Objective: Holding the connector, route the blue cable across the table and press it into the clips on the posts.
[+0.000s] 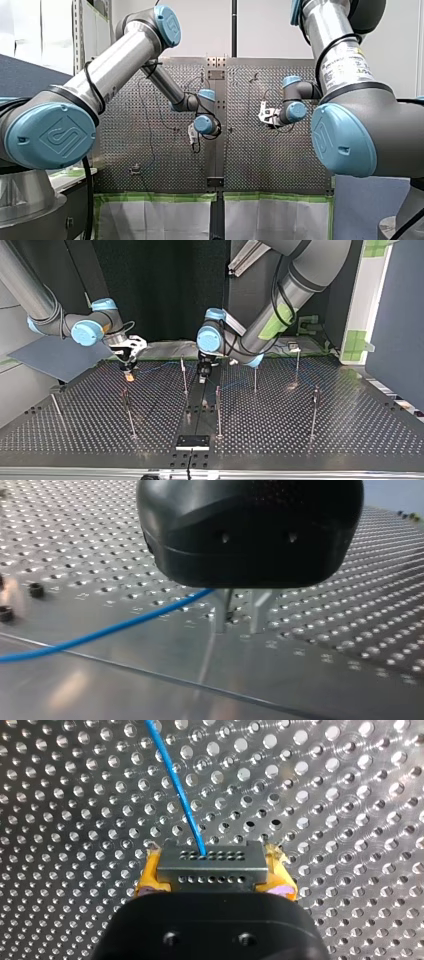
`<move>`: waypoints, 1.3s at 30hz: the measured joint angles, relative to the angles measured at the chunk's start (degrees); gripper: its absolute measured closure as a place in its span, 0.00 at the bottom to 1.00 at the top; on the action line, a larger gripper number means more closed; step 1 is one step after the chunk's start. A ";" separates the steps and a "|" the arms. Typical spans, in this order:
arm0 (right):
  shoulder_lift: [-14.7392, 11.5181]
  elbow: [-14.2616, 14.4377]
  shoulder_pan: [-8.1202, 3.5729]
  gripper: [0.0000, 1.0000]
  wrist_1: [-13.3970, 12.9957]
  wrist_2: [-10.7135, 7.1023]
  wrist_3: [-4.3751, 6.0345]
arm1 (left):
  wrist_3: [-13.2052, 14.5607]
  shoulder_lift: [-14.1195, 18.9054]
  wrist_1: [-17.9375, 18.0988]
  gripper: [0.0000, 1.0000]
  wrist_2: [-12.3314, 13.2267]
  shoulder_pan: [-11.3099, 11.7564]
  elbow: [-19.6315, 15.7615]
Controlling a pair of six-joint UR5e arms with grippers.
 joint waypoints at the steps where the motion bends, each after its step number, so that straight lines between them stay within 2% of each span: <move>1: 0.01 -0.01 0.01 1.00 -0.01 -0.09 -0.09 | 0.19 0.00 -0.48 0.00 -0.19 -0.09 0.00; 8: 0.05 -0.02 0.49 1.00 -0.03 -0.44 -1.04 | 1.83 0.21 -3.94 0.00 -2.73 -0.86 -0.03; 18: 0.13 0.02 1.47 1.00 -0.12 -0.44 -3.30 | 2.49 0.89 -8.15 0.00 -3.57 -2.64 -0.78; 22: 0.21 0.01 1.53 1.00 -0.17 -0.45 -3.81 | 2.42 1.99 -7.87 0.00 -4.33 -3.19 -2.03; 29: 0.33 0.03 1.54 1.00 -0.21 -0.49 -3.97 | 2.41 3.88 -6.93 0.00 -6.51 -3.76 -3.74; 39: 0.48 0.06 1.60 1.00 -0.15 -0.50 -3.66 | 2.71 8.07 -3.77 0.00 -5.37 -5.13 -7.99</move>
